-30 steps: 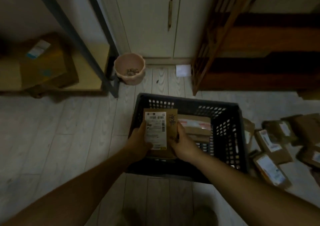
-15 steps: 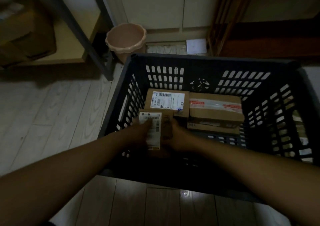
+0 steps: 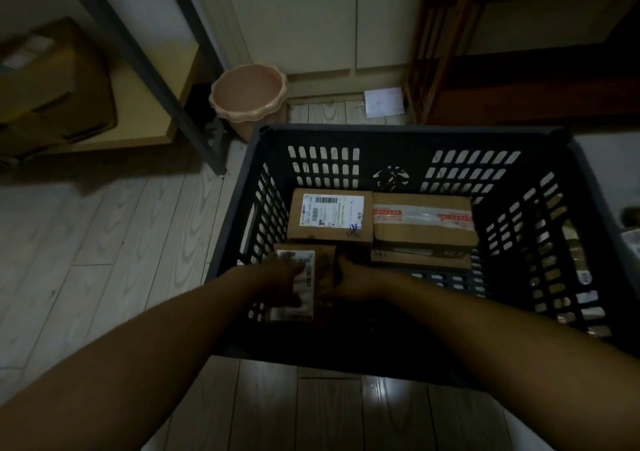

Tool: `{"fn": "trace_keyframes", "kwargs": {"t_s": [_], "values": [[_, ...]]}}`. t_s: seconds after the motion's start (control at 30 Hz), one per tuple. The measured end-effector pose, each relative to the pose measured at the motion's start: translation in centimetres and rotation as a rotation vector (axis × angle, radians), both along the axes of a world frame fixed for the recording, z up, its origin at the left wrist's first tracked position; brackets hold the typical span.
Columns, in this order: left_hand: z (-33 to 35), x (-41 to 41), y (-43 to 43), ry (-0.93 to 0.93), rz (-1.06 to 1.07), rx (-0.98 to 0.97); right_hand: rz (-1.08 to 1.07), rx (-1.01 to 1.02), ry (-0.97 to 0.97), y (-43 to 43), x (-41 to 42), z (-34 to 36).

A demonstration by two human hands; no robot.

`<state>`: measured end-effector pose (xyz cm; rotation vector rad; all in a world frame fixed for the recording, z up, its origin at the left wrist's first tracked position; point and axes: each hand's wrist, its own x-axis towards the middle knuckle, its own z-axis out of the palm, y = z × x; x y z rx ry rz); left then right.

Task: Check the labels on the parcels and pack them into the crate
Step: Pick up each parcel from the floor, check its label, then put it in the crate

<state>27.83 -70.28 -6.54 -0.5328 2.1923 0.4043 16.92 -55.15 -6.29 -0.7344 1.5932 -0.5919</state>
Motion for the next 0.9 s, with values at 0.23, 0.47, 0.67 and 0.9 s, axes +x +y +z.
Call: {"fn": "trace_keyframes", "kwargs": {"t_s": [0.23,0.47,0.67,0.9], "values": [[17.7,-0.5,1.5,0.246,0.272,0.149,-0.219,-0.031,0.264,5.0,-2.3,15.3],[41.9,-0.6,6.2,0.401,0.255,0.161,-0.248,0.083,0.375,9.2,-3.7,39.8],[58.2,0.8,10.9,0.472,0.290,0.113,-0.288,0.075,0.549,14.4,-2.6,58.2],[70.0,0.9,17.2,0.616,0.117,0.052,-0.420,0.021,0.767,22.6,1.3,70.8]]}}
